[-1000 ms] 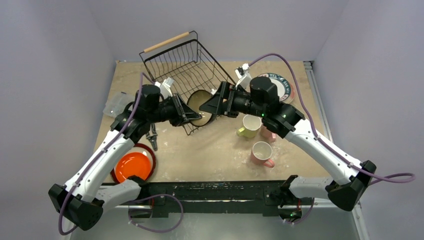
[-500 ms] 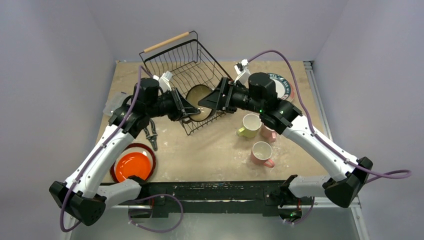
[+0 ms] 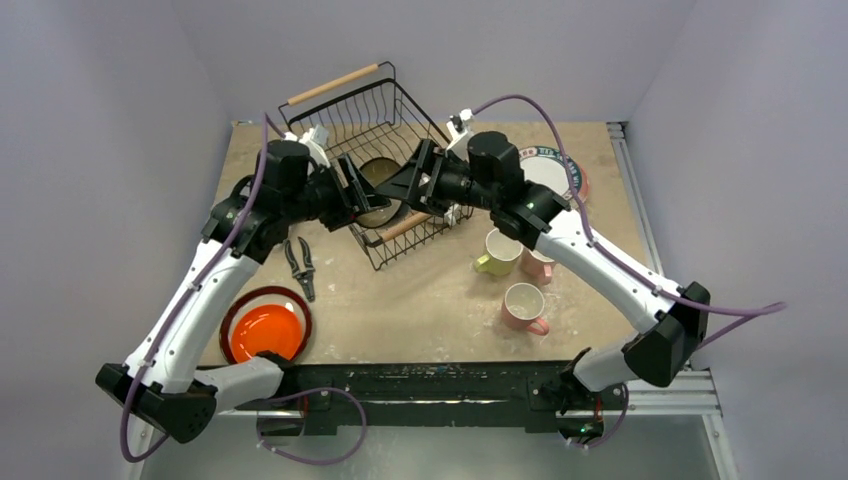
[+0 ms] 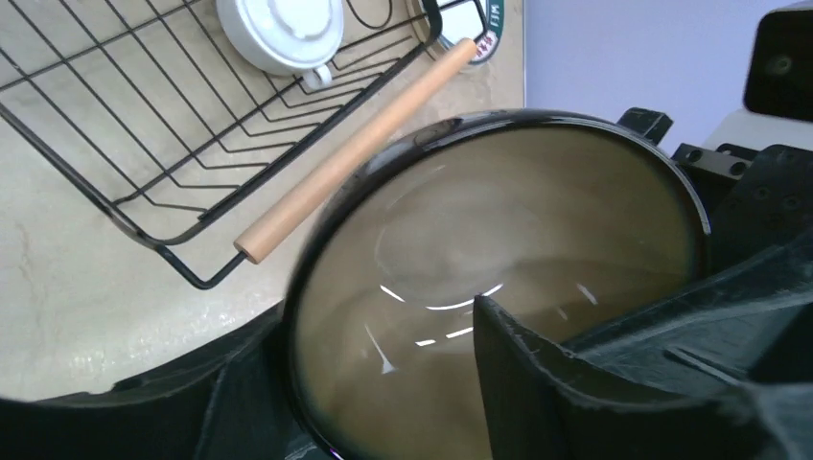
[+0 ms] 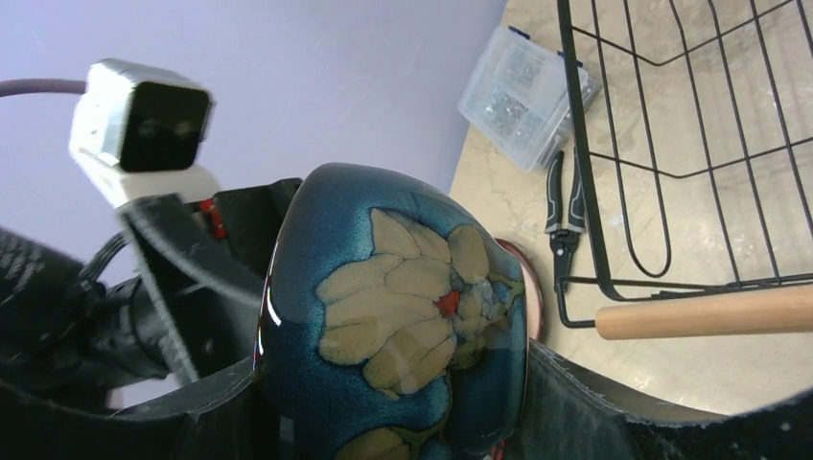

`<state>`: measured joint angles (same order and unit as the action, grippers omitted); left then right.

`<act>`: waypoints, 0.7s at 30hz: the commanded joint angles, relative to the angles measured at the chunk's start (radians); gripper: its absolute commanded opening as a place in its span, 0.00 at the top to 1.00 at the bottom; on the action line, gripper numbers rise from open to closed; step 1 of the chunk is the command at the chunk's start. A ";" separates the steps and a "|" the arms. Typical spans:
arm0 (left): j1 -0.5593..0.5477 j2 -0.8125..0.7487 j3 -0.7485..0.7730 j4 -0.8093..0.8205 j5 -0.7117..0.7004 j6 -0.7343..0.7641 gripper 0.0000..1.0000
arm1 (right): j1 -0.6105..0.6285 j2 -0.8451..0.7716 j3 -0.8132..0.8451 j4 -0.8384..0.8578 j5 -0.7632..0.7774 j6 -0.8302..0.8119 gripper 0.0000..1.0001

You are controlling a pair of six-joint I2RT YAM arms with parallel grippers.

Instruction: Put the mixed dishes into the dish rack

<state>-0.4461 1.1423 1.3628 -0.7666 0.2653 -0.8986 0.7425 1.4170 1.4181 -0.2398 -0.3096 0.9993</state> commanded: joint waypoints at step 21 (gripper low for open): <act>0.047 -0.127 0.267 -0.428 -0.210 0.374 0.12 | -0.047 0.513 0.677 -0.315 0.426 -0.589 1.00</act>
<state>-0.4049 1.0359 1.5772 -1.1534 0.0013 -0.5842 0.6907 1.9163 1.9785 -0.5476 0.0158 0.6025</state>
